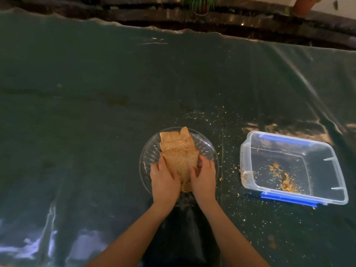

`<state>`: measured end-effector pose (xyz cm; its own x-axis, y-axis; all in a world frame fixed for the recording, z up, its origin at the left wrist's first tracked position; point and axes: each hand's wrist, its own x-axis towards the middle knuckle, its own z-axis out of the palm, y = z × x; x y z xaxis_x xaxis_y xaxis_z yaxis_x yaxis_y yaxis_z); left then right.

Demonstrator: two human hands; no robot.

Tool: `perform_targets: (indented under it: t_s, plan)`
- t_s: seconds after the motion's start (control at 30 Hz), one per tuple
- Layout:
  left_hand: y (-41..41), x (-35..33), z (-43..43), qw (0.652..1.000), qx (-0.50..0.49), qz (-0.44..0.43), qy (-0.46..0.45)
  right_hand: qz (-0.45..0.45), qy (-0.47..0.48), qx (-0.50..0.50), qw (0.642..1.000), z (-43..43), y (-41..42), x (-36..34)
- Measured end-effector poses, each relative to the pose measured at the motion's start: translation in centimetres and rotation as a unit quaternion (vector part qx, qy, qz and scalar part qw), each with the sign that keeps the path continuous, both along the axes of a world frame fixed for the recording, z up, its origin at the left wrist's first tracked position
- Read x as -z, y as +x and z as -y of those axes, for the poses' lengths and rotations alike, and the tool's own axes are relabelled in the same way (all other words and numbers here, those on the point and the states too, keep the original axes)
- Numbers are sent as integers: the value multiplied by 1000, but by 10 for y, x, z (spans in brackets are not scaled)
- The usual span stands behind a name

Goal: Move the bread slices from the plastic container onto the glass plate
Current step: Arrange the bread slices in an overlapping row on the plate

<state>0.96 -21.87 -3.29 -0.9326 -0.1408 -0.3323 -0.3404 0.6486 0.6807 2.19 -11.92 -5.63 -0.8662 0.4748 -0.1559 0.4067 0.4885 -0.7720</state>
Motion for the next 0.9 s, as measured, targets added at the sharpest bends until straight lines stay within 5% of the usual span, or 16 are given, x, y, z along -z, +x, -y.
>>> perform_targets:
  t_s: [0.33,0.5,0.9]
  plan:
    - [15,1,9,996,-27,-18,84,-11,-12,-1,1000,-2,19,-4]
    - [10,10,11,997,-19,59,40,58,-13,-37,998,-8,11,1]
    - [11,10,11,1000,10,15,16,17,-68,-18,997,-5,17,0]
